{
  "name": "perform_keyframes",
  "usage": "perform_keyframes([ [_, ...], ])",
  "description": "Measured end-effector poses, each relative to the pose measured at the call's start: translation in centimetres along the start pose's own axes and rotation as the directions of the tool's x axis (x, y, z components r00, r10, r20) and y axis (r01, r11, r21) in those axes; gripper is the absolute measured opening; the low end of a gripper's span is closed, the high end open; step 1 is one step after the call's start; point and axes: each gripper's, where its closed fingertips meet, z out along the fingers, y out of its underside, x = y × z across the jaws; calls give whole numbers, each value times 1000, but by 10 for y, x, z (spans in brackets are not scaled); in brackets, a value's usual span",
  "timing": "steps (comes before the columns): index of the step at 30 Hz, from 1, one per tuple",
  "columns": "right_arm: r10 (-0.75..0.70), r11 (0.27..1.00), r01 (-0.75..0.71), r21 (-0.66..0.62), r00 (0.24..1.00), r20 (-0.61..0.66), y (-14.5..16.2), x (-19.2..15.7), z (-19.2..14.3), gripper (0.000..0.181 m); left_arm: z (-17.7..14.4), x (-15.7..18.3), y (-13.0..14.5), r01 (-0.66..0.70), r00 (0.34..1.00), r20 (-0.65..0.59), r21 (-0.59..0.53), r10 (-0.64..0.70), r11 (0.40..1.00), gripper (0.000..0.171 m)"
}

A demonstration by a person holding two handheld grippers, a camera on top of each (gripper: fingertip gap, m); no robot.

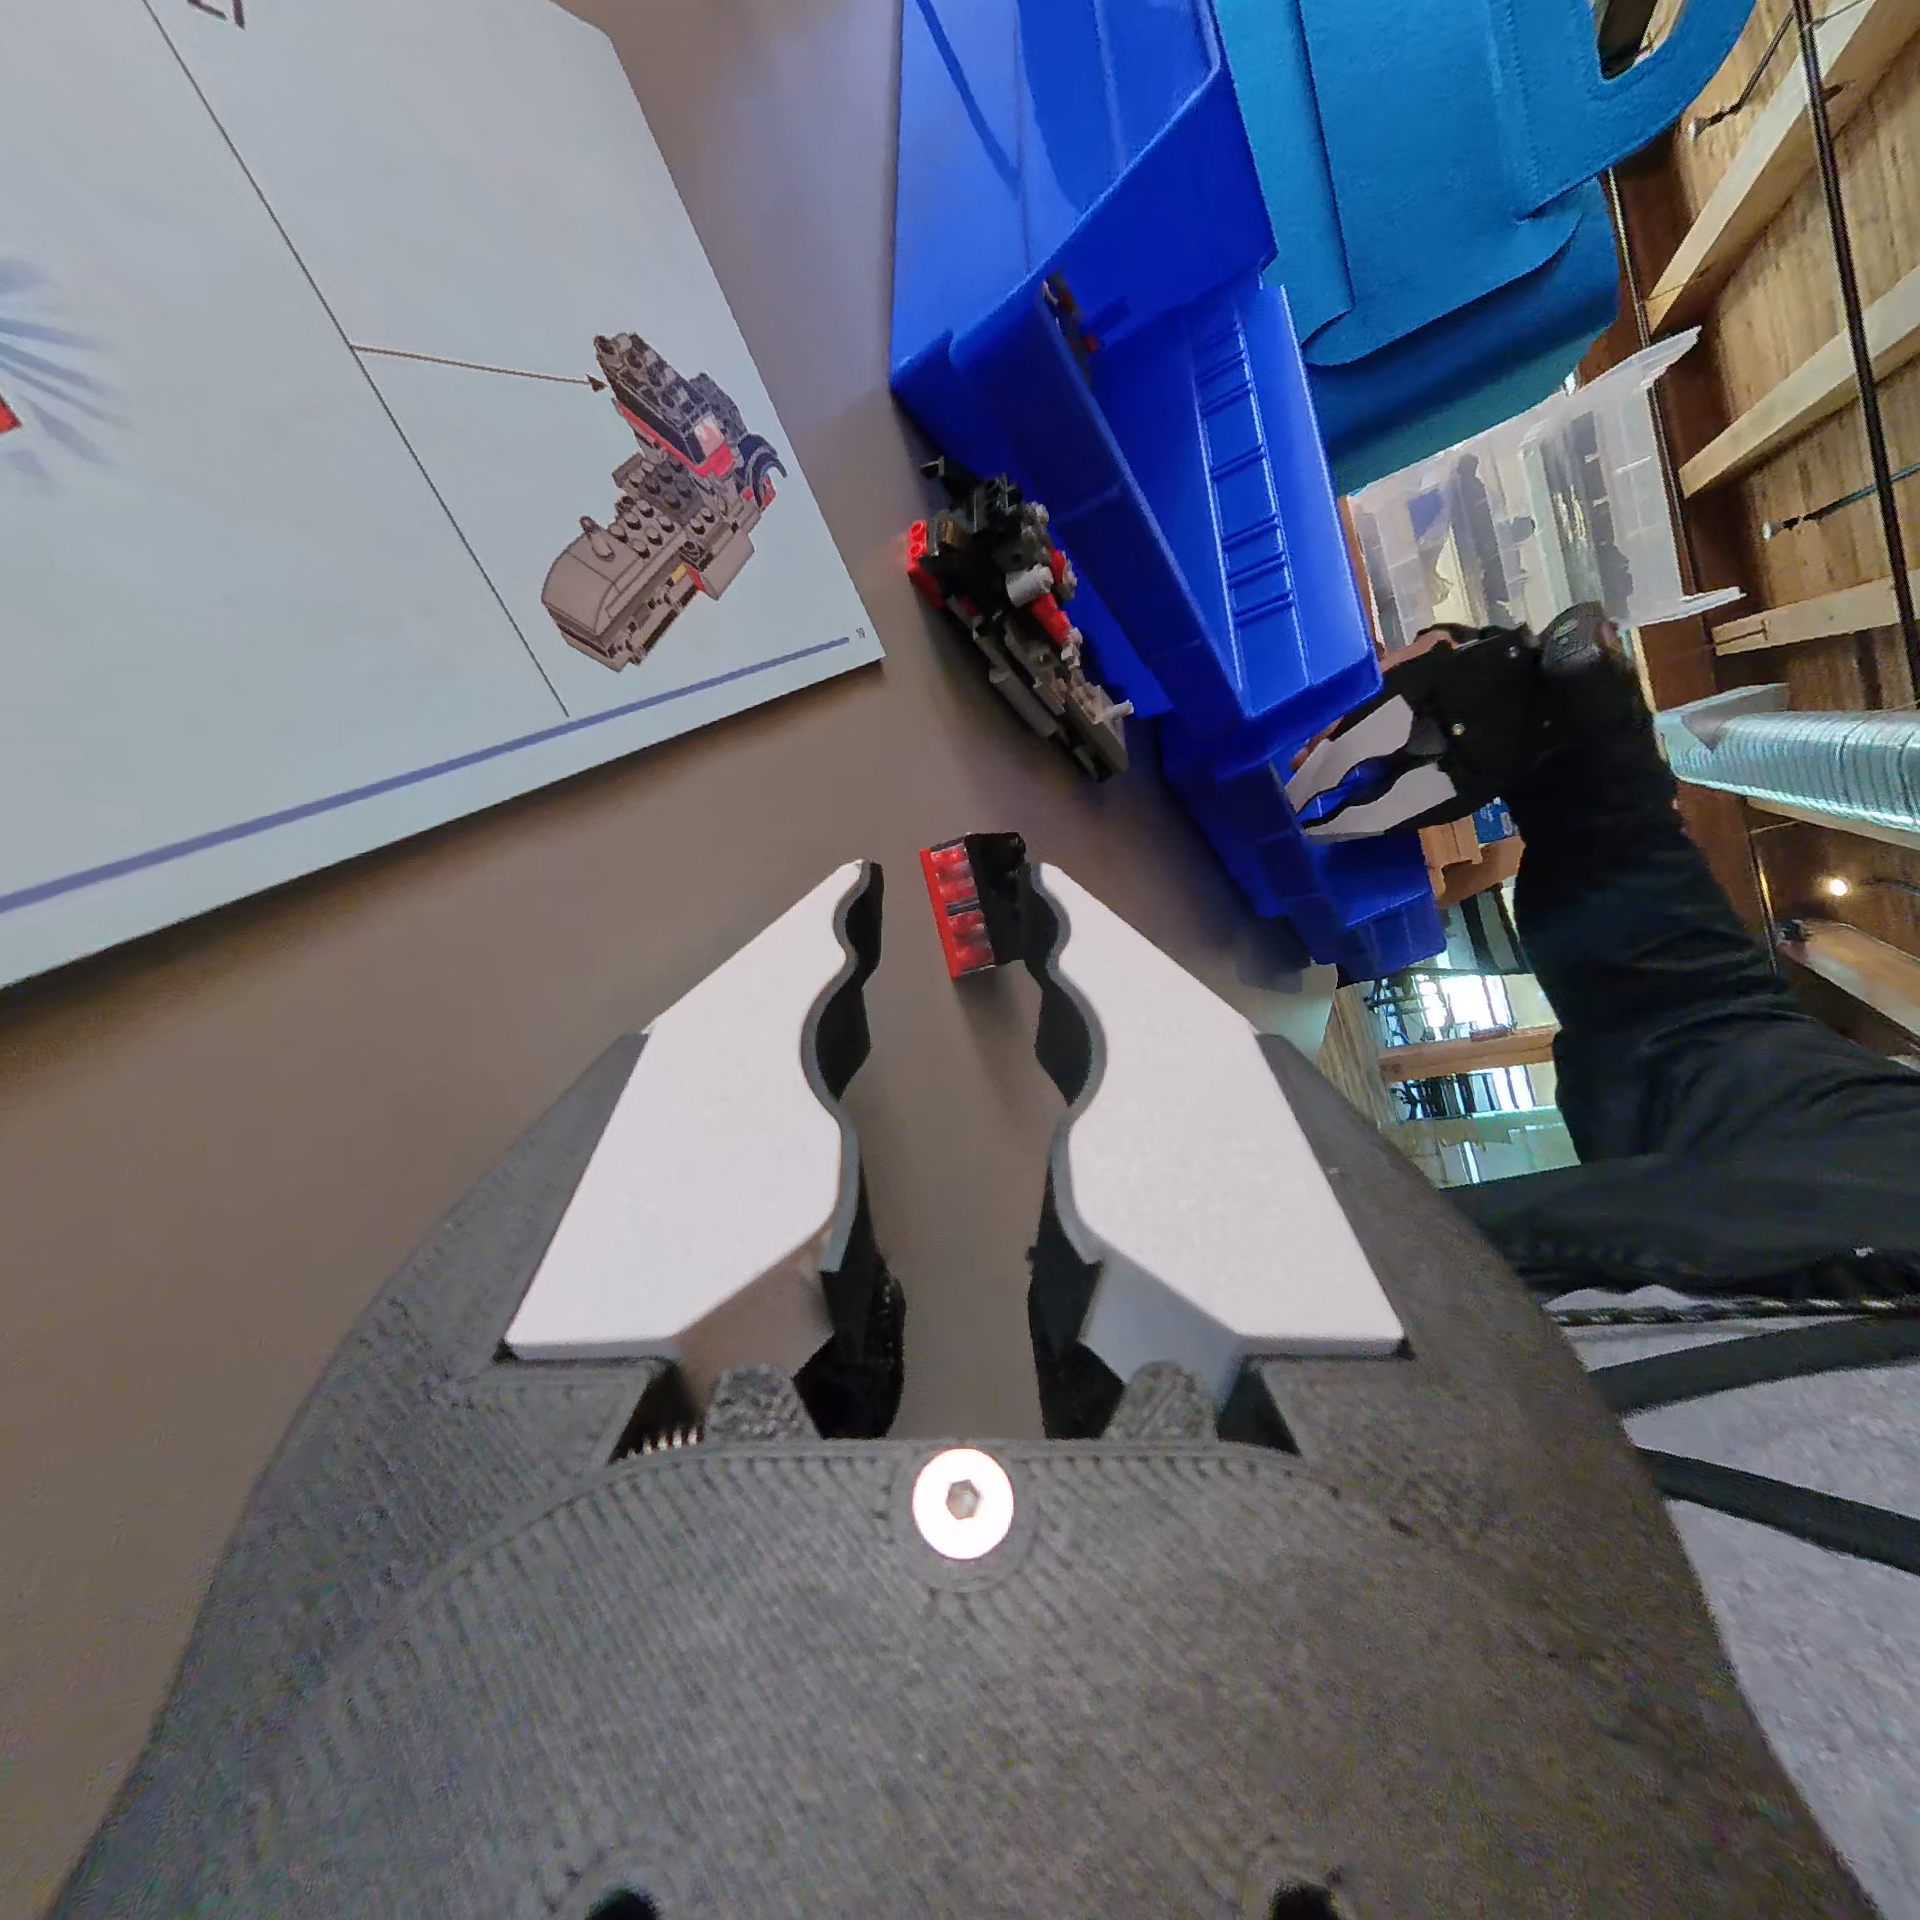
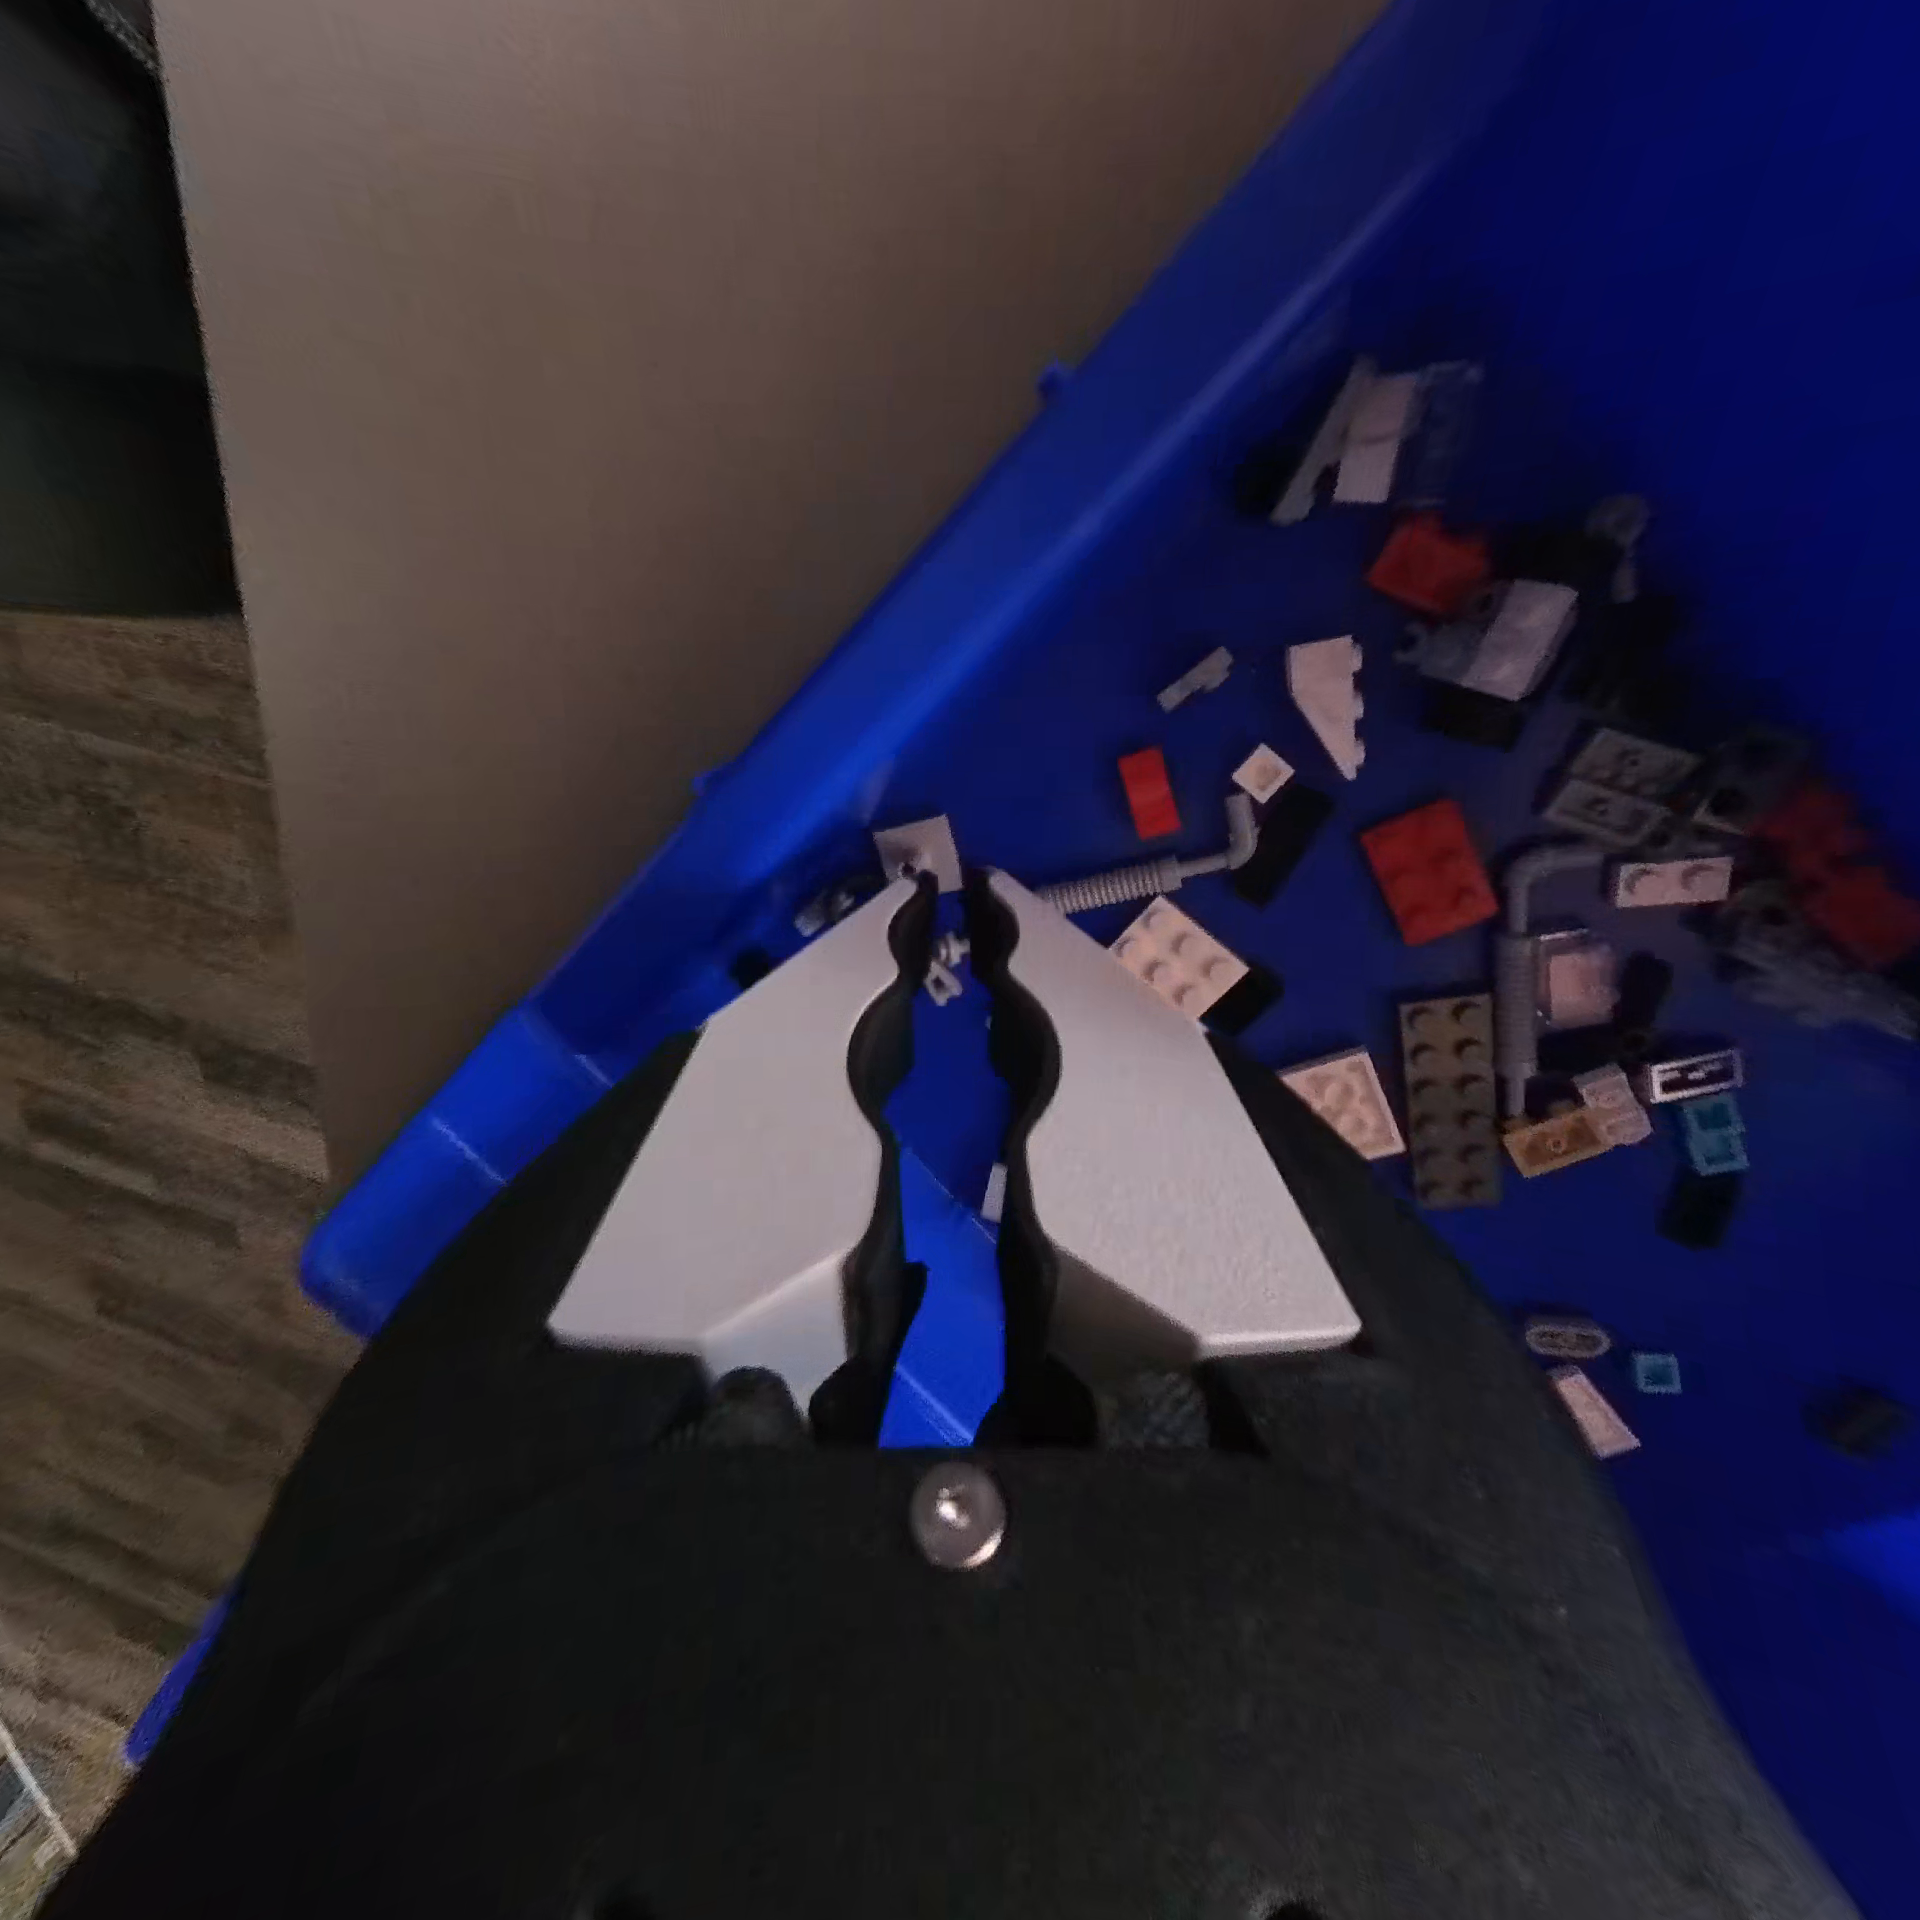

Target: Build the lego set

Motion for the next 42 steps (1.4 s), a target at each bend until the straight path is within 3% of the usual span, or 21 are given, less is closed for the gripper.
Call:
perform_keyframes([
  [10,-2,996,-1,-93,1000,-29,17,14,9,23,-1,0,0,-2,1000,-3,7,2,1000,27],
  [22,-157,986,145,-82,976,-152,14,19,13,10,-1,0,-1,0,1000,-2,7,0,1000,27],
  [29,-148,989,142,-48,970,-191,10,21,10,6,-2,2,-1,-10,1000,-9,17,10,1000,27],
  [32,-86,994,100,31,948,-307,-7,28,-15,6,-3,3,-2,-11,1000,-16,23,11,1000,27],
  [37,157,932,38,362,854,-495,-74,10,-77,5,-5,5,-3,-20,1000,-22,36,21,999,27],
  [39,247,876,38,481,821,-514,-106,-5,-80,6,-4,5,-3,-26,999,-21,35,27,999,28],
  [42,368,761,2,649,823,-434,-155,-25,-54,5,-4,5,-2,-30,999,-21,32,31,999,28],
])
